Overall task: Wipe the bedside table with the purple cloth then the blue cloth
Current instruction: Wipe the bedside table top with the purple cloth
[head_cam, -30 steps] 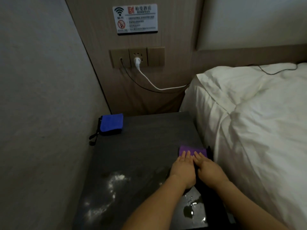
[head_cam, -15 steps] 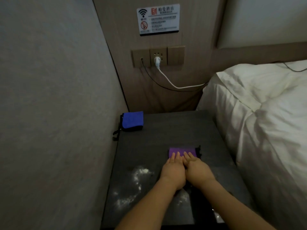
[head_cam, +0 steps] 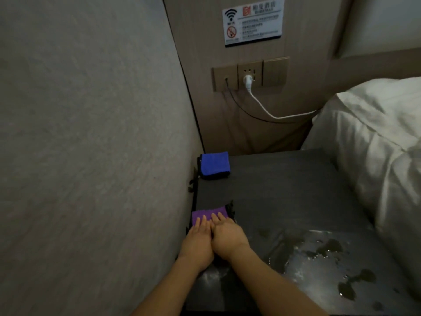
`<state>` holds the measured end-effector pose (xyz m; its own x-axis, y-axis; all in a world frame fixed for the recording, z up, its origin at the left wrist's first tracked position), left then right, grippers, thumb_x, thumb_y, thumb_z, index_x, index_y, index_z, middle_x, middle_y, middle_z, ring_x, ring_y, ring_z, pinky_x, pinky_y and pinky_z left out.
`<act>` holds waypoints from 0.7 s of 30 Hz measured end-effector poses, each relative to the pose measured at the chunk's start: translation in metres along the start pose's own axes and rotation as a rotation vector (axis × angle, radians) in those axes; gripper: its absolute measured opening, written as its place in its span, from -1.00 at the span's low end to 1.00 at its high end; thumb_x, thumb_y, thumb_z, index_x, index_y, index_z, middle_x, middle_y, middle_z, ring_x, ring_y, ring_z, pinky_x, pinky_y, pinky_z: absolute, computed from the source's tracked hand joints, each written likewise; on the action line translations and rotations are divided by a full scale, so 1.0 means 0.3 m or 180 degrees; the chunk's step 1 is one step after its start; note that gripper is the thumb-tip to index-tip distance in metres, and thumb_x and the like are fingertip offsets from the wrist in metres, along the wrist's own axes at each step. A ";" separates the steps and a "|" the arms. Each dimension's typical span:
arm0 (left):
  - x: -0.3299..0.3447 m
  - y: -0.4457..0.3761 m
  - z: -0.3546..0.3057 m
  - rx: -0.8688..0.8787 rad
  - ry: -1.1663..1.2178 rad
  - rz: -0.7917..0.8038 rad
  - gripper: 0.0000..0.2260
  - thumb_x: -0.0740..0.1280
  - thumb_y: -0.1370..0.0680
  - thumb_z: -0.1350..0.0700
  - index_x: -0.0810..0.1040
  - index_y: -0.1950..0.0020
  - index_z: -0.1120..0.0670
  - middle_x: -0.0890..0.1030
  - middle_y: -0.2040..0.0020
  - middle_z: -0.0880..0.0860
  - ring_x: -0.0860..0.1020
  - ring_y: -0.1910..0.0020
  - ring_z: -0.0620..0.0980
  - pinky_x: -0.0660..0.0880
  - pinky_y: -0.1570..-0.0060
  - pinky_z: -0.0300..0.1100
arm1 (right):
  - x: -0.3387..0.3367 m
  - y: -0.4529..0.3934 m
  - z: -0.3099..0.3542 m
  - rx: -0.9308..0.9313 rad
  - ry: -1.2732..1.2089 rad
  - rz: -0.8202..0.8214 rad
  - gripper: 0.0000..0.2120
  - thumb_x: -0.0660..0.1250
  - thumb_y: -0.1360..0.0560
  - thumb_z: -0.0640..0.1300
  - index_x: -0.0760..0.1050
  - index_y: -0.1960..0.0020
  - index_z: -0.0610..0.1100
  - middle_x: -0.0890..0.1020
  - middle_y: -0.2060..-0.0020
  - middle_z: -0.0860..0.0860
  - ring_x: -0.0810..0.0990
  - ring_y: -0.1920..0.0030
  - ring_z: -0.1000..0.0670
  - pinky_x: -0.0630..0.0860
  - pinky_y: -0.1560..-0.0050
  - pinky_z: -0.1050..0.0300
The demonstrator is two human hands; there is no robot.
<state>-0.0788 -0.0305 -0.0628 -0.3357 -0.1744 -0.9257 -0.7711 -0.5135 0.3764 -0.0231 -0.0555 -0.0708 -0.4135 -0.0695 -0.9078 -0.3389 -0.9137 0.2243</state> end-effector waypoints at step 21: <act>0.029 -0.042 -0.524 0.0578 0.0265 -0.0052 -0.36 0.14 -0.57 0.13 -0.09 -0.57 0.23 -0.10 -0.59 0.19 -0.13 -0.57 0.14 -0.10 -0.54 -0.07 | -0.123 0.382 -0.434 0.0174 0.0003 -0.0402 -0.29 -0.11 -0.33 -0.13 0.18 -0.48 -0.19 0.20 -0.51 -0.11 0.14 -0.52 -0.05 0.04 -0.50 0.14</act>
<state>0.0130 -0.1575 -0.0814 -0.2821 -0.2401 -0.9289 -0.8635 -0.3583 0.3549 0.0632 -0.2099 -0.0576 -0.3638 0.0444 -0.9304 -0.4339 -0.8920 0.1271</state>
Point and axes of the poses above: each hand's wrist, its own y-axis away from the middle knuckle, its own x-axis out of the palm, z = x × y, the point moved 7 cm from there along -y, towards the middle knuckle
